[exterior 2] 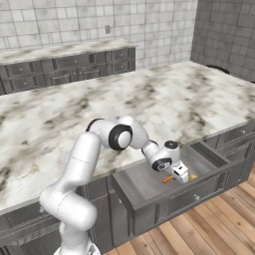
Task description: Organize the utensils by type. Pick up the wooden spoons from the counter and place them in the open cabinet. Then pick up the metallic utensils from the counter and place them in the open drawer.
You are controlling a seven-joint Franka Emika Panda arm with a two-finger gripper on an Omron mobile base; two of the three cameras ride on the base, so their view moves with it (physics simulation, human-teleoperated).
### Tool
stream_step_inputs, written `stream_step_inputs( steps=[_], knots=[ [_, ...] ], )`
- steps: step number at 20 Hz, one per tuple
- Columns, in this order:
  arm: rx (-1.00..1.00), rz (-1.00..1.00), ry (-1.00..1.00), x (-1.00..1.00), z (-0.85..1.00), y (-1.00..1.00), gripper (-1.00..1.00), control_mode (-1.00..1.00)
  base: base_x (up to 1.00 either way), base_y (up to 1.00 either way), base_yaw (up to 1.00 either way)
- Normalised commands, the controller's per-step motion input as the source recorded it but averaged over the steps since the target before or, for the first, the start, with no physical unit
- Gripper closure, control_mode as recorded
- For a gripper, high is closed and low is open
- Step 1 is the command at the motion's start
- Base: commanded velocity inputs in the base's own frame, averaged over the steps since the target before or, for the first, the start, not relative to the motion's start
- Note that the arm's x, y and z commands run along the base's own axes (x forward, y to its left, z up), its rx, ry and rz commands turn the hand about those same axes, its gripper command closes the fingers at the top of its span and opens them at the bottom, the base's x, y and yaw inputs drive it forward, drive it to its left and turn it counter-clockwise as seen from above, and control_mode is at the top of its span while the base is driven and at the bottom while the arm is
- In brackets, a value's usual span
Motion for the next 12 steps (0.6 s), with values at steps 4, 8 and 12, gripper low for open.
stream_step_inputs(
  steps=[4,8,12],
  knots=[
    [0.0,0.0,0.0,0.31,-0.6,-0.04,1.0,-1.0,0.0,0.0,0.0],
    [0.0,0.0,0.0,0.15,-0.61,0.0,1.0,-1.0,0.0,0.0,0.0],
    [0.0,0.0,0.0,0.0,-0.28,0.0,-1.0,-1.0,0.0,0.0,0.0]
  ],
)
